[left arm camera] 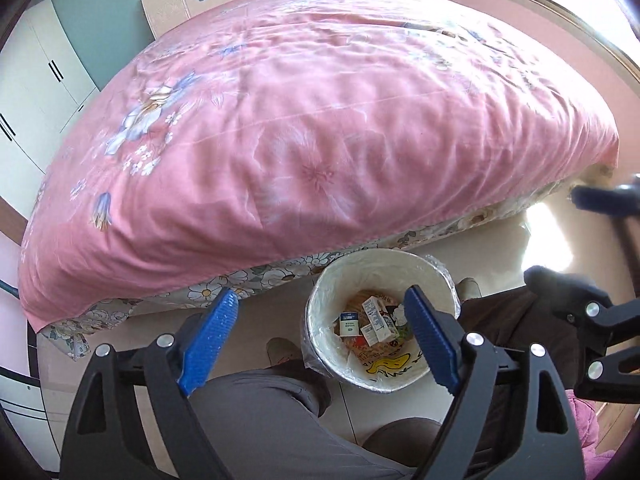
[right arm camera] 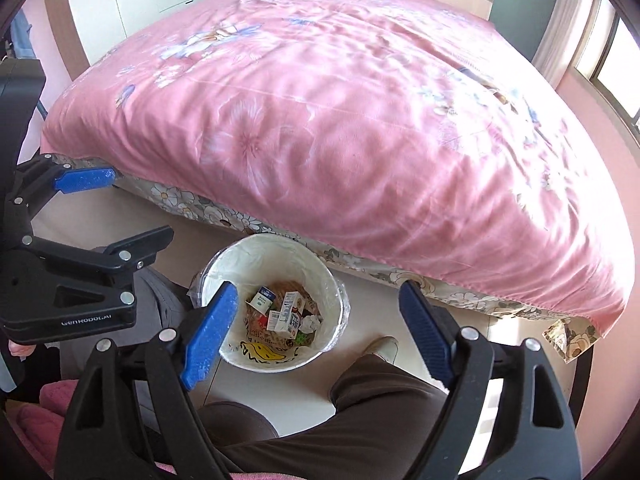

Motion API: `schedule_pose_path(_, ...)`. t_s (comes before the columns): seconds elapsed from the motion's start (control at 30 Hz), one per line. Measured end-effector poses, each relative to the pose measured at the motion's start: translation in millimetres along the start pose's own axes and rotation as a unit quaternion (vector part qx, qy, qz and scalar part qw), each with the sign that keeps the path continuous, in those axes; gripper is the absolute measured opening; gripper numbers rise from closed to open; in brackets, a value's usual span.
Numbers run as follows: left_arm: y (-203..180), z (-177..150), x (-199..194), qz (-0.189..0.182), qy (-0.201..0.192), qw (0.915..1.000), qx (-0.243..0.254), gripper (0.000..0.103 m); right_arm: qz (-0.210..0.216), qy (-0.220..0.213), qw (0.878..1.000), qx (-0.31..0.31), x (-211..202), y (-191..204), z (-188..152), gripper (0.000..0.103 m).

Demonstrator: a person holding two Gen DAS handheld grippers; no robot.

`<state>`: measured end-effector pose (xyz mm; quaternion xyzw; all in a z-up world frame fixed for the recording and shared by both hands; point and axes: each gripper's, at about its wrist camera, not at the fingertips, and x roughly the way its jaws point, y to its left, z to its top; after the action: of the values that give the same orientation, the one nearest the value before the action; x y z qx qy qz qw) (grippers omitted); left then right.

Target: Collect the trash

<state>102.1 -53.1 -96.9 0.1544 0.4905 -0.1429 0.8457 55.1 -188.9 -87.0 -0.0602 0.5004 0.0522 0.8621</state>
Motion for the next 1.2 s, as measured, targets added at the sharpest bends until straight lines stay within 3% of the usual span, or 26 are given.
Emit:
schedule_pose_path(0.33, 7.8, -9.0, -72.6, -0.002, -0.071, 0.9973, -0.019, 0.093, -0.028, -0.075, 0.997, 0.014, -70.4, 7.7, -10.2, 0.085)
schedule_pose_path(0.5, 8.3, -18.5, -92.7, -0.010, -0.085, 0.9959, -0.029, 0.093, -0.030, -0.099, 0.994, 0.017, -91.0, 19.8, -22.8, 0.086)
schedule_pose_path(0.7, 4.4, -33.6, -113.4, 0.001, -0.117, 0.9928, -0.026, 0.093, -0.042, -0.124, 0.991, 0.022, -100.5, 31.4, -38.8, 0.086)
schedule_pose_path(0.9, 2.9, -46.5, -125.4, 0.035, -0.133, 0.9901, -0.026, 0.093, -0.042, -0.110, 0.992, 0.041, -97.5, 31.9, -51.1, 0.086)
schedule_pose_path(1.2, 1.7, -59.3, -133.2, 0.039, -0.135, 0.9896, -0.030, 0.095, -0.063, -0.133, 0.988, 0.044, -111.1, 39.1, -62.1, 0.086)
